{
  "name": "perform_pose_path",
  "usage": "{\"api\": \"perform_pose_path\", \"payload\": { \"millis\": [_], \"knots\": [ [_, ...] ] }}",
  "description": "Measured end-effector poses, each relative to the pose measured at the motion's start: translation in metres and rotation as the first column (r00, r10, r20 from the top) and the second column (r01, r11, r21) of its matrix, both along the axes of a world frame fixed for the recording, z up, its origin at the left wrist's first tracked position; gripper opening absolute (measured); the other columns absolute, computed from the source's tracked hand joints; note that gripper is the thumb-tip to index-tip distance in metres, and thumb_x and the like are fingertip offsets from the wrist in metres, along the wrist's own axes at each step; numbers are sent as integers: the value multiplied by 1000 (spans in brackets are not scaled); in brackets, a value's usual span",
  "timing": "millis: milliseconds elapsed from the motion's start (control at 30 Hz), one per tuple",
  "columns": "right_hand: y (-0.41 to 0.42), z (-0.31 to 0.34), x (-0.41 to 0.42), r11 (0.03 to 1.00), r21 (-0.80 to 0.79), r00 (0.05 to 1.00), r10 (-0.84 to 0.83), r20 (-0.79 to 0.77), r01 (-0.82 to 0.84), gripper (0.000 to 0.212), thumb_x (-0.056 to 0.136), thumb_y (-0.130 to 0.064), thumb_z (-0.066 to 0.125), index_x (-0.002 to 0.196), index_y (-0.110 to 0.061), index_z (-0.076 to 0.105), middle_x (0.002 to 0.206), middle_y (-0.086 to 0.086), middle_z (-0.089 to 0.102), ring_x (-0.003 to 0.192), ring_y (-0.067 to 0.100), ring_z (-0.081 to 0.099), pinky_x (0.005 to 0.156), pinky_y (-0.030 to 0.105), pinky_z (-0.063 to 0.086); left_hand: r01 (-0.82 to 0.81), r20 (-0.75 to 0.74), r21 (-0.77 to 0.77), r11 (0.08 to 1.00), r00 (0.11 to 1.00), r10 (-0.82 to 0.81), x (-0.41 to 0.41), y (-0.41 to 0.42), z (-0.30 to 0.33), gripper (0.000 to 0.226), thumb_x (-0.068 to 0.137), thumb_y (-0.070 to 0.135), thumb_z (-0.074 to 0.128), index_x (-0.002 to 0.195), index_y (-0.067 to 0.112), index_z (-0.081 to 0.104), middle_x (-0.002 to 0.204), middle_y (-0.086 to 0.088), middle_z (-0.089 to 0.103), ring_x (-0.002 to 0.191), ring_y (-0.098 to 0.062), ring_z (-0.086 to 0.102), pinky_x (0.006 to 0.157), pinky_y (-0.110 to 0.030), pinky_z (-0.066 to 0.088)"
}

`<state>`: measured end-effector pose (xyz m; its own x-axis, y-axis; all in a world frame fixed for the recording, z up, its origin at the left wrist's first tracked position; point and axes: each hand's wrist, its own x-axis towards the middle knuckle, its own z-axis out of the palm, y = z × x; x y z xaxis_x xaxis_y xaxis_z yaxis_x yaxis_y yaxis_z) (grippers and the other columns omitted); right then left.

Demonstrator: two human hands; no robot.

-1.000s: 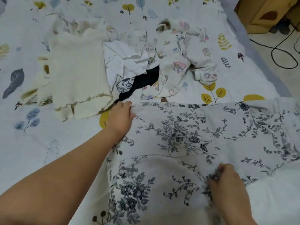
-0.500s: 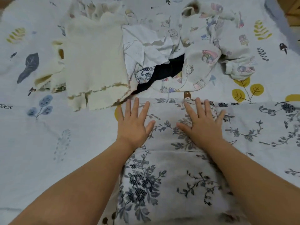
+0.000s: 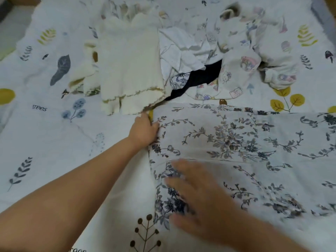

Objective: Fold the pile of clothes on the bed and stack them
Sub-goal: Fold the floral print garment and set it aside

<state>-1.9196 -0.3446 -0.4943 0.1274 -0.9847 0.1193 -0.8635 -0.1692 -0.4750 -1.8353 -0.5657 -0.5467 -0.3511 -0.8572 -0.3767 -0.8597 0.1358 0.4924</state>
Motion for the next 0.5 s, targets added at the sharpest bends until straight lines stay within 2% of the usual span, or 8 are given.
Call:
{"api": "perform_pose_path", "payload": {
  "millis": [67, 100, 167, 233, 300, 433, 467, 500],
  "knots": [
    [14, -5, 26, 989, -35, 976, 136, -171, -144, 41, 86, -55, 41, 118, -33, 55, 134, 3, 54, 126, 23, 50, 97, 48, 44, -11, -18, 133, 991, 1000, 13, 2, 1, 3, 32, 97, 33, 44, 102, 3, 51, 91, -9, 57, 90, -29, 55, 73, -32, 41],
    [19, -13, 34, 986, -57, 968, 142, -208, -157, 31, 92, -42, 36, 110, -35, 61, 128, 3, 60, 121, 23, 55, 95, 50, 46, -34, -58, 183, 982, 997, 46, 2, 0, 4, 30, 97, 32, 44, 89, 4, 52, 78, -7, 56, 80, -27, 54, 66, -30, 39],
    [23, -24, 42, 989, -91, 971, 95, -221, -117, 47, 100, -23, 22, 98, -33, 68, 120, 4, 65, 117, 26, 58, 92, 54, 47, -119, -121, 259, 958, 981, 155, 3, -1, 7, 34, 96, 29, 49, 70, 7, 49, 62, -7, 50, 60, -22, 50, 58, -27, 37],
    [24, -35, 46, 982, -152, 949, 62, -309, -114, 51, 101, -20, 20, 95, -30, 70, 120, 5, 66, 118, 27, 57, 93, 53, 47, -208, -165, 327, 922, 948, 273, 3, -1, 8, 35, 93, 26, 54, 64, 8, 48, 59, -6, 48, 49, -14, 48, 51, -22, 38],
    [24, -42, 48, 978, -176, 939, 49, -342, -115, 44, 101, -17, 27, 96, -25, 71, 117, 6, 67, 117, 28, 57, 96, 49, 47, -262, -194, 405, 876, 912, 362, 2, -3, 5, 34, 90, 23, 59, 62, 9, 48, 61, -7, 48, 49, -14, 49, 49, -19, 38],
    [10, -50, 47, 979, -188, 930, 5, -367, -79, 30, 91, -11, 42, 94, -16, 72, 110, 9, 69, 112, 33, 60, 90, 46, 51, -256, -296, 516, 817, 842, 451, 3, -6, -2, 27, 86, 24, 66, 70, 8, 50, 79, -16, 56, 75, -25, 55, 72, -36, 46],
    [9, -50, 45, 981, -166, 936, 33, -350, -97, 27, 90, -14, 45, 91, -14, 72, 106, 10, 70, 110, 33, 61, 89, 45, 52, -253, -317, 510, 822, 833, 454, 3, -5, -4, 28, 86, 23, 66, 69, 9, 48, 75, -16, 56, 72, -23, 55, 69, -36, 46],
    [9, -49, 43, 979, -166, 946, 58, -319, -116, 23, 89, -19, 48, 88, -13, 71, 101, 9, 71, 108, 32, 62, 89, 43, 53, -256, -328, 485, 836, 833, 446, 2, -6, -4, 31, 87, 22, 64, 66, 11, 45, 63, -12, 55, 60, -19, 54, 62, -33, 45]
  ]
}}
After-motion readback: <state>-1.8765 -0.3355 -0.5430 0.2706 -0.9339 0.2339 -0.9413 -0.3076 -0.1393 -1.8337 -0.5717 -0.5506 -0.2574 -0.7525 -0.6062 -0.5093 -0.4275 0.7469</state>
